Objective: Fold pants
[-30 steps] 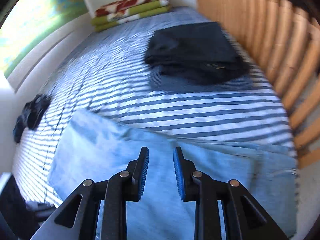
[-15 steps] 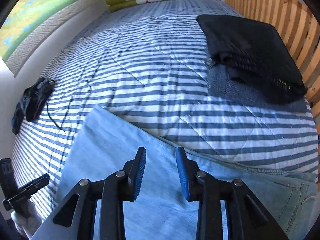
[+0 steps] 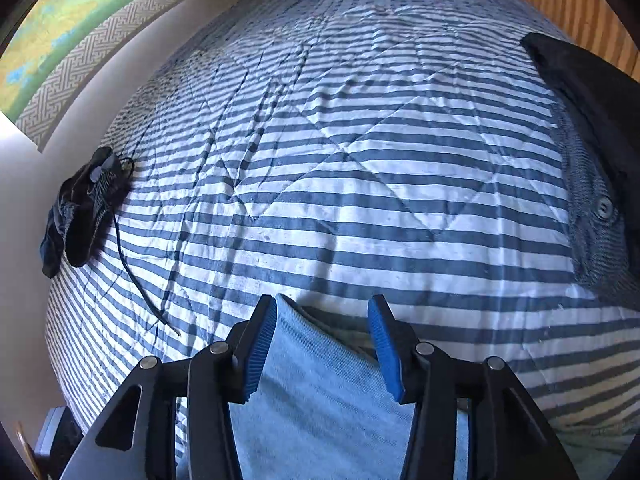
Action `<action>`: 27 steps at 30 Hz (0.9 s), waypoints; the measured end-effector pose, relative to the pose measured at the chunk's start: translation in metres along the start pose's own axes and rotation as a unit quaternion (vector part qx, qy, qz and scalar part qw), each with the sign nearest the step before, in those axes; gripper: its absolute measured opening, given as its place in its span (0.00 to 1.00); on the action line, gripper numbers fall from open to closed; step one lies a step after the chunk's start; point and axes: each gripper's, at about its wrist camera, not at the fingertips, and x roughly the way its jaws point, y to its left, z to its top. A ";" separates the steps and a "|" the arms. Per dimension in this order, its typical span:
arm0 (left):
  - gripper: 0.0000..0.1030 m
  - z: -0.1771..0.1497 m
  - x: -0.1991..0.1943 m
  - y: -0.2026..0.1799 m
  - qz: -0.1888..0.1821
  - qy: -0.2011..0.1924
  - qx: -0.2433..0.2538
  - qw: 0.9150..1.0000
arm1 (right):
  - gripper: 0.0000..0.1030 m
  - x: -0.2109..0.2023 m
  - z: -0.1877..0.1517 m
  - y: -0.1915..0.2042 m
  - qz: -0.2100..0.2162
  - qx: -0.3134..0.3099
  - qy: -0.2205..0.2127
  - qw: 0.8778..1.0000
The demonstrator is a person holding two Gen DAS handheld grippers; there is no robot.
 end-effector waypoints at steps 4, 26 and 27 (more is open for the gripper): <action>0.11 0.000 -0.003 0.005 -0.014 0.003 0.001 1.000 | 0.24 0.016 -0.002 0.024 -0.023 -0.046 0.018 0.999; 0.19 -0.001 0.003 0.006 -0.002 -0.004 -0.008 1.000 | 0.11 -0.029 -0.131 -0.020 -0.052 0.017 0.017 0.998; 0.26 -0.003 -0.002 0.005 0.001 -0.008 -0.011 1.000 | 0.12 -0.040 -0.132 -0.021 -0.034 0.027 -0.001 0.999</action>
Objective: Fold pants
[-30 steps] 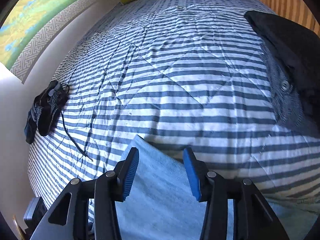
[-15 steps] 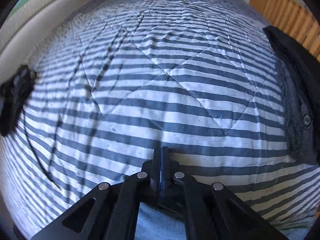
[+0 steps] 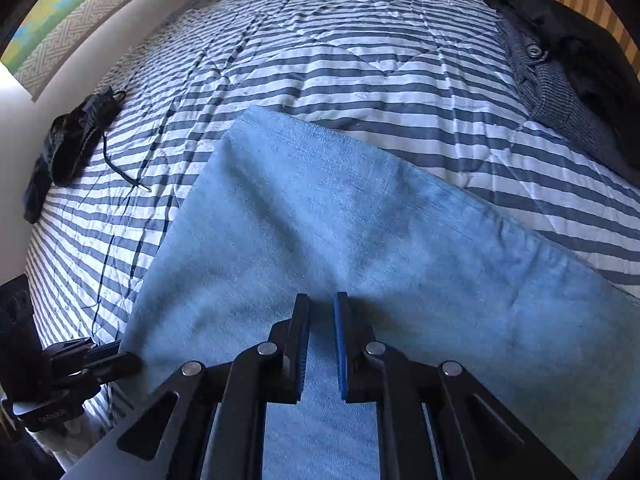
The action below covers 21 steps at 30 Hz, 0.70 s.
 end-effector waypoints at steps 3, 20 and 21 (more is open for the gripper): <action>0.49 0.011 0.000 0.004 0.001 -0.016 -0.014 1.000 | 0.12 -0.026 -0.010 -0.003 -0.019 0.010 -0.047 0.999; 0.12 0.020 0.010 -0.032 0.005 -0.039 0.008 0.999 | 0.40 -0.034 0.020 0.017 -0.034 0.035 -0.044 0.998; 0.12 0.021 0.010 -0.029 0.005 -0.036 0.006 0.999 | 0.40 -0.043 0.020 0.010 -0.042 0.031 -0.049 0.997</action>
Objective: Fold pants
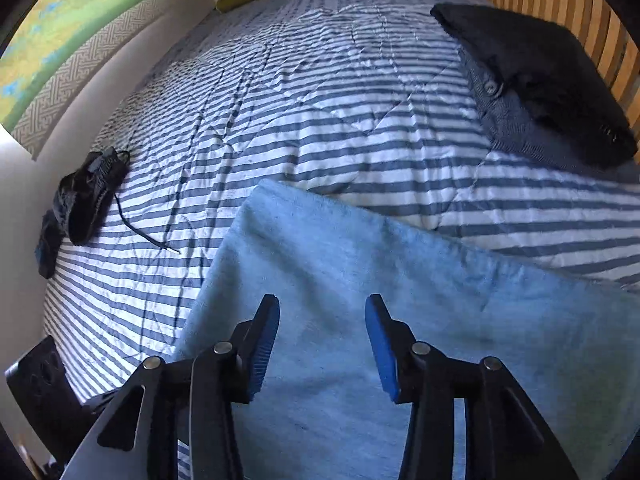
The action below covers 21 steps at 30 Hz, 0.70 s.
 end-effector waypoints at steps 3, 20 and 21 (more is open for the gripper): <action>0.14 -0.002 -0.003 0.010 0.007 0.011 0.007 1.000 | 0.40 -0.034 -0.009 -0.057 0.001 0.047 -0.011 0.999; 0.42 -0.008 -0.040 0.007 0.061 -0.005 0.017 0.998 | 0.44 -0.065 -0.123 -0.295 0.080 0.280 -0.039 0.956; 0.42 -0.008 -0.039 0.004 0.063 -0.004 0.019 0.998 | 0.45 -0.059 -0.122 -0.297 0.082 0.279 -0.035 0.956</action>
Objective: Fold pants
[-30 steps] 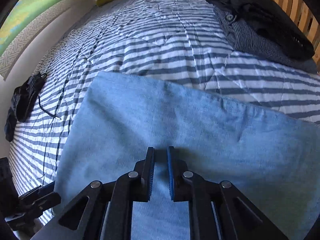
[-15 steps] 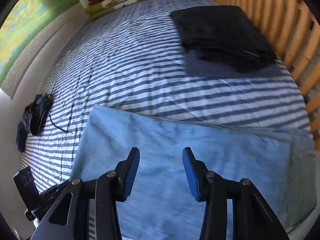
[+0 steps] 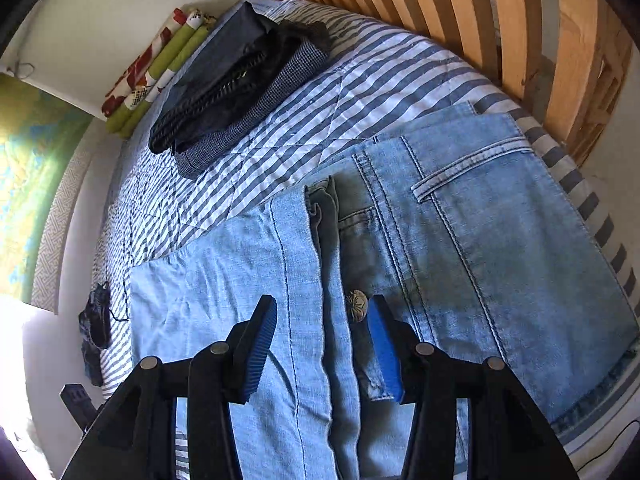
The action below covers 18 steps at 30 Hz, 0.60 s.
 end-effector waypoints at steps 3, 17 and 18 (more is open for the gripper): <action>0.42 0.001 0.005 -0.012 0.006 0.004 0.009 1.000 | 0.46 0.009 0.000 0.002 -0.003 -0.010 -0.004 1.000; 0.42 0.005 0.030 -0.037 0.032 0.034 0.036 0.998 | 0.44 0.000 -0.007 0.004 0.000 -0.070 -0.072 0.995; 0.42 0.005 0.030 -0.037 0.033 0.034 0.036 0.998 | 0.44 -0.003 -0.003 -0.001 0.009 -0.057 -0.079 0.995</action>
